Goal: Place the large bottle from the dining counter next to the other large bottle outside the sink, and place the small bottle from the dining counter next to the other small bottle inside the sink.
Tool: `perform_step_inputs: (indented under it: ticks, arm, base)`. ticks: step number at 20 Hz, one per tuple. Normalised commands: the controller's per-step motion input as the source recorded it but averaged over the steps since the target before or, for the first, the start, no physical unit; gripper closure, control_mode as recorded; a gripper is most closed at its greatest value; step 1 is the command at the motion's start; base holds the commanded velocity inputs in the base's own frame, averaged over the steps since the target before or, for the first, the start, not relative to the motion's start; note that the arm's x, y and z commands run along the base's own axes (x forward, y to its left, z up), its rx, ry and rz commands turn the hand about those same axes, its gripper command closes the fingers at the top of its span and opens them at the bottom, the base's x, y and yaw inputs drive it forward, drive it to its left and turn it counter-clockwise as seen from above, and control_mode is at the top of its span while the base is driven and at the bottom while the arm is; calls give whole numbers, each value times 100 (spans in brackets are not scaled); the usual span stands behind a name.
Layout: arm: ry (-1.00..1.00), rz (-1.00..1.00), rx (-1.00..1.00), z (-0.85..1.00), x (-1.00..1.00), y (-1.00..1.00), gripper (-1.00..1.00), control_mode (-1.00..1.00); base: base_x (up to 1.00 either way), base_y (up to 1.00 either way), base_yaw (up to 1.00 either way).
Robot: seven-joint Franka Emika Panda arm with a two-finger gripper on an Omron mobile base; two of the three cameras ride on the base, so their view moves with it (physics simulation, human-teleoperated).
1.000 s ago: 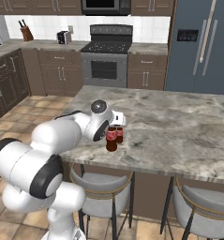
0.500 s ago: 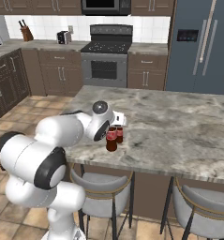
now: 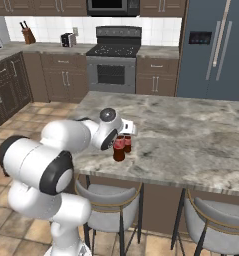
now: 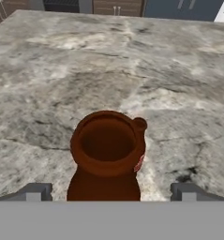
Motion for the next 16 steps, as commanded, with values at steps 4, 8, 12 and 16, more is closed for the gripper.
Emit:
perform_step_inputs:
  ticks: [4, 8, 12, 16]
  arm:
    - [0, 0, 0, -8, 13, -2, -100, -100]
    - [0, 0, 0, -8, 20, 0, 100, -100]
    - [0, -1, 0, -1, 9, 0, 100, -100]
    - [-2, 0, 1, 0, 0, -2, 100, -100]
  base:
    - [0, 0, 0]
    - [0, 0, 0]
    - [0, 0, 0]
    - [0, 0, 0]
